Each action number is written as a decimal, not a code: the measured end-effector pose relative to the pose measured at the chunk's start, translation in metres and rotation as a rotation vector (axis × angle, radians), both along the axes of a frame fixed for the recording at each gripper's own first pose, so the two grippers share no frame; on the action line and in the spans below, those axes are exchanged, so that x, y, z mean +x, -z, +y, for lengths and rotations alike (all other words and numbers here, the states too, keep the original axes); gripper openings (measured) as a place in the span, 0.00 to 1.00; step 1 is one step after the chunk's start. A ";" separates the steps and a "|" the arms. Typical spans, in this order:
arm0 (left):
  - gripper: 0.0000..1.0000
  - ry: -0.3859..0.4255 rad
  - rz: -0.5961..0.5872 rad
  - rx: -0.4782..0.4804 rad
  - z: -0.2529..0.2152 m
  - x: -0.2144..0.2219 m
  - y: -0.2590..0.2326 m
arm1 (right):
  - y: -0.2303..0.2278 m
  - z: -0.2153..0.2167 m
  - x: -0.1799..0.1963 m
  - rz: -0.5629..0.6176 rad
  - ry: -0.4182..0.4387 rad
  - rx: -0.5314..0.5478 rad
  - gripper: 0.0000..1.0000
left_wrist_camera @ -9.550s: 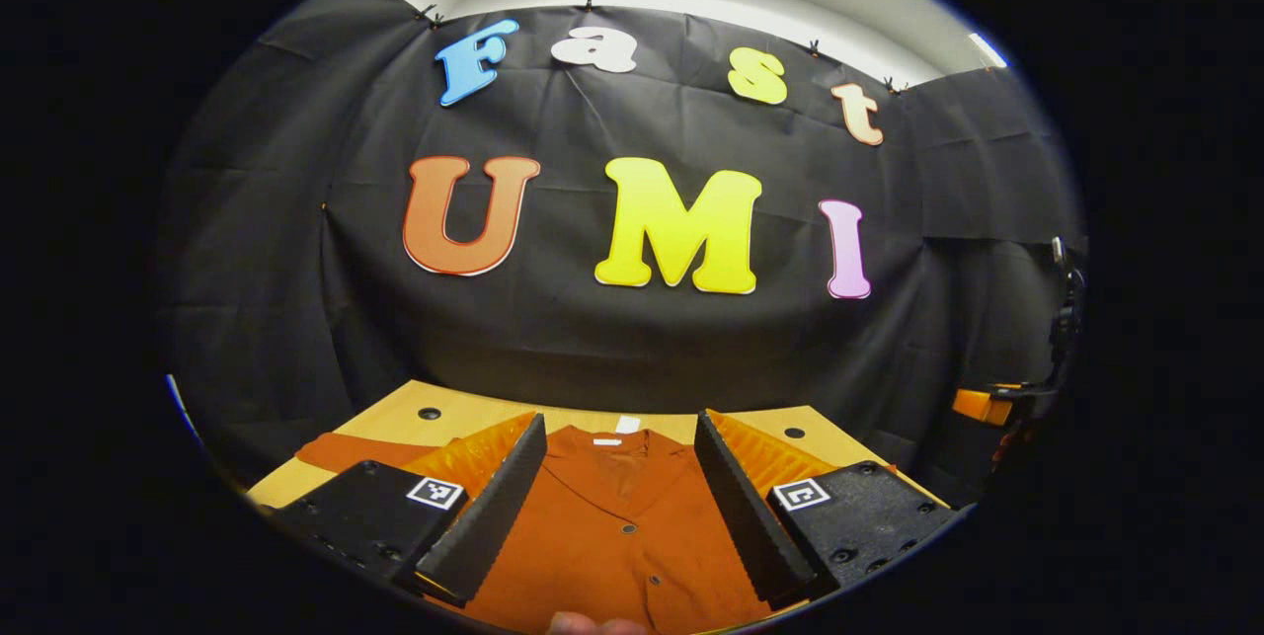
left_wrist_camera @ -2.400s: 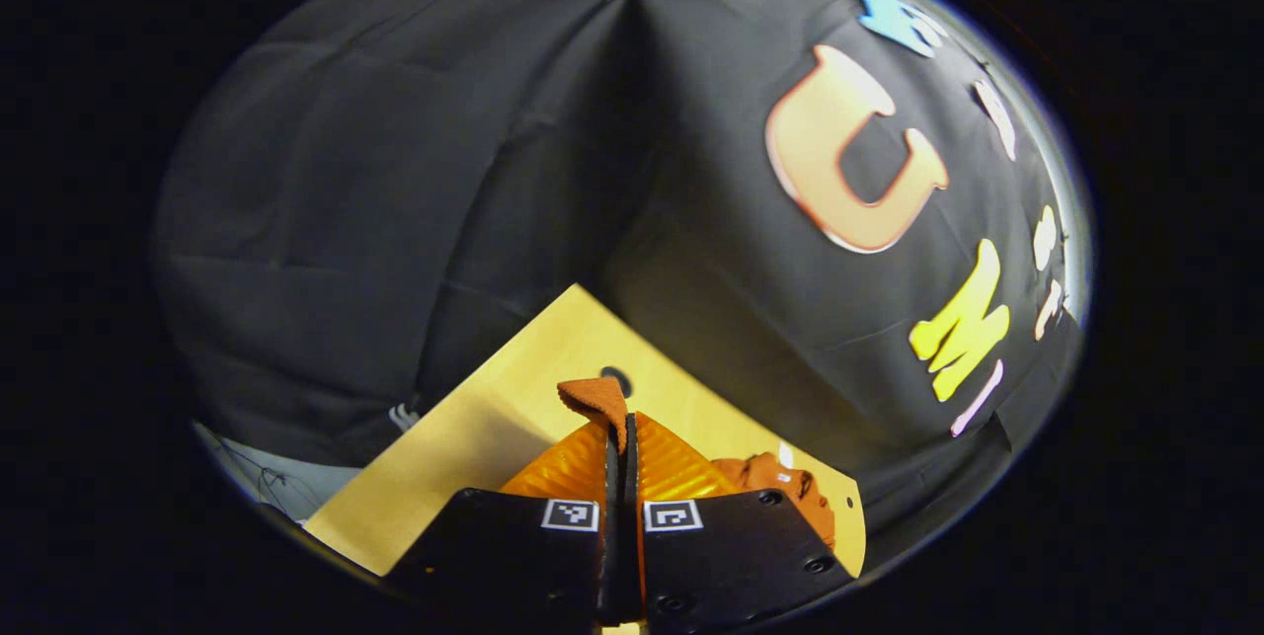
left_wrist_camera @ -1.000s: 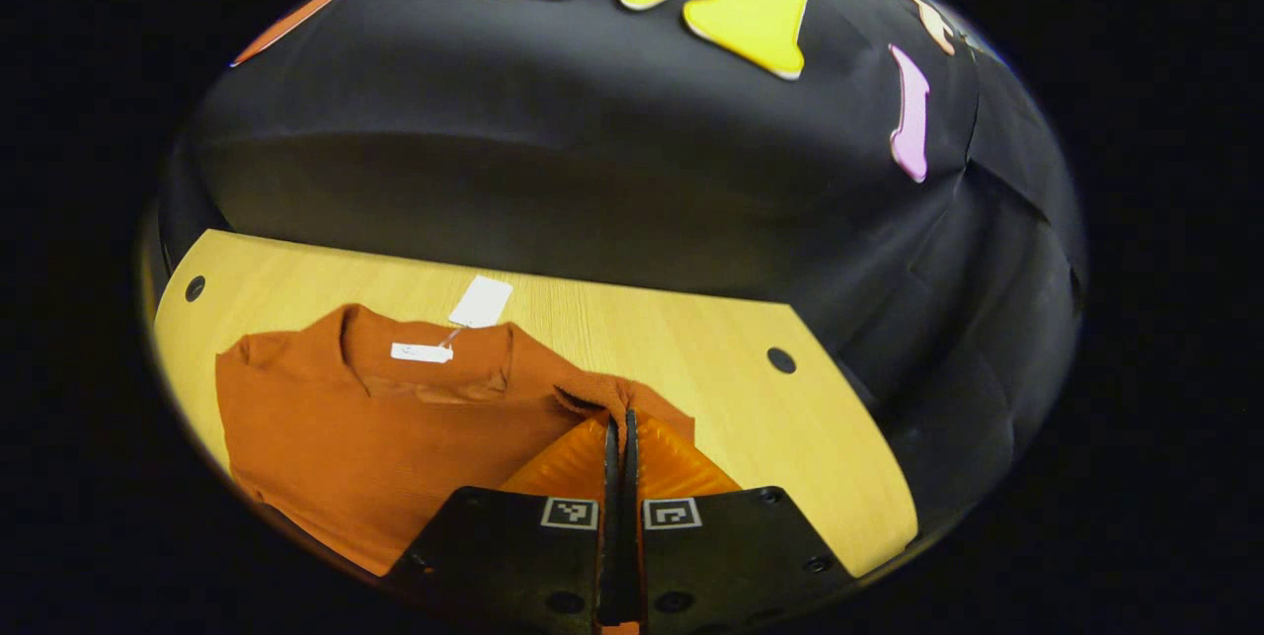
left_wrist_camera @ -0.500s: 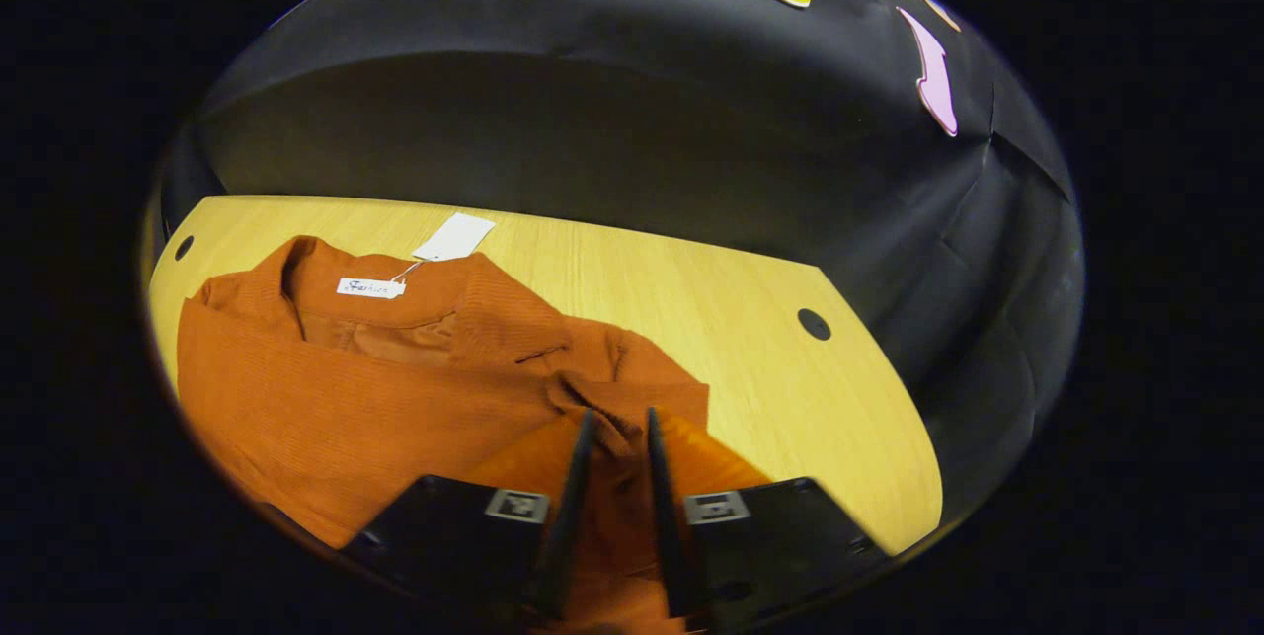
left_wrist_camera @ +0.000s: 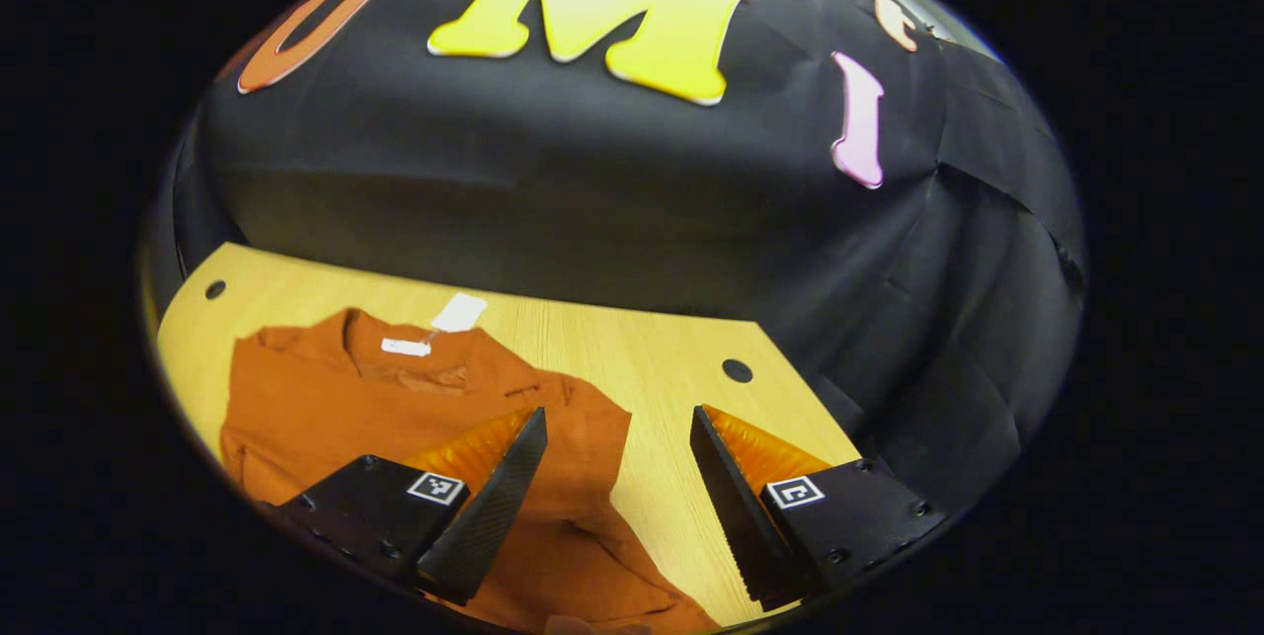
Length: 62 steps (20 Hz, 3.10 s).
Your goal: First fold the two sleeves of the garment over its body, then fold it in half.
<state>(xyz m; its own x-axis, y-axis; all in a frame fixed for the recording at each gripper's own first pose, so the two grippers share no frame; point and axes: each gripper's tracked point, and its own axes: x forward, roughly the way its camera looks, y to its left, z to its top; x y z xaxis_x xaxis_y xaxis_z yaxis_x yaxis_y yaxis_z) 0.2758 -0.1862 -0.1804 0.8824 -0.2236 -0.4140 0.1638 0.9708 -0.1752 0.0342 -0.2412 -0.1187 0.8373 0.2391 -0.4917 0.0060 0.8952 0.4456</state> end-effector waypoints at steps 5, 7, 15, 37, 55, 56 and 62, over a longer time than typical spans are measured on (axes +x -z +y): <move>0.95 -0.066 -0.176 0.065 0.074 -0.092 -0.093 | -0.023 0.077 0.014 -0.112 -0.061 -0.057 0.71; 0.95 -0.105 -0.239 0.117 0.110 -0.123 -0.120 | -0.031 0.109 0.011 -0.157 -0.071 -0.100 0.72; 0.95 -0.205 -0.364 0.165 0.194 -0.235 -0.166 | -0.043 0.207 -0.023 -0.289 -0.075 -0.236 0.83; 0.98 -0.103 0.412 -0.091 0.347 -0.368 0.130 | 0.167 0.088 -0.114 0.220 -0.102 -0.399 0.84; 0.09 -0.201 0.540 -0.255 0.316 -0.358 0.159 | 0.225 0.113 -0.117 0.351 -0.156 -0.351 0.85; 0.07 -0.208 0.550 -0.254 0.317 -0.359 0.158 | 0.229 0.111 -0.119 0.366 -0.154 -0.362 0.85; 0.03 -0.233 0.573 -0.291 0.319 -0.364 0.156 | 0.264 0.105 -0.116 0.467 -0.123 -0.384 0.95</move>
<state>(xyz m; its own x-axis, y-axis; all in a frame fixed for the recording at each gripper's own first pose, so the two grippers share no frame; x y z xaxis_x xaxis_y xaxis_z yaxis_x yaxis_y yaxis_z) -0.0886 0.1330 -0.3366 0.5803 -0.2274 -0.7820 -0.2404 0.8696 -0.4313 -0.0822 -0.1367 -0.3828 0.4901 0.0528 -0.8701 0.0097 0.9978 0.0660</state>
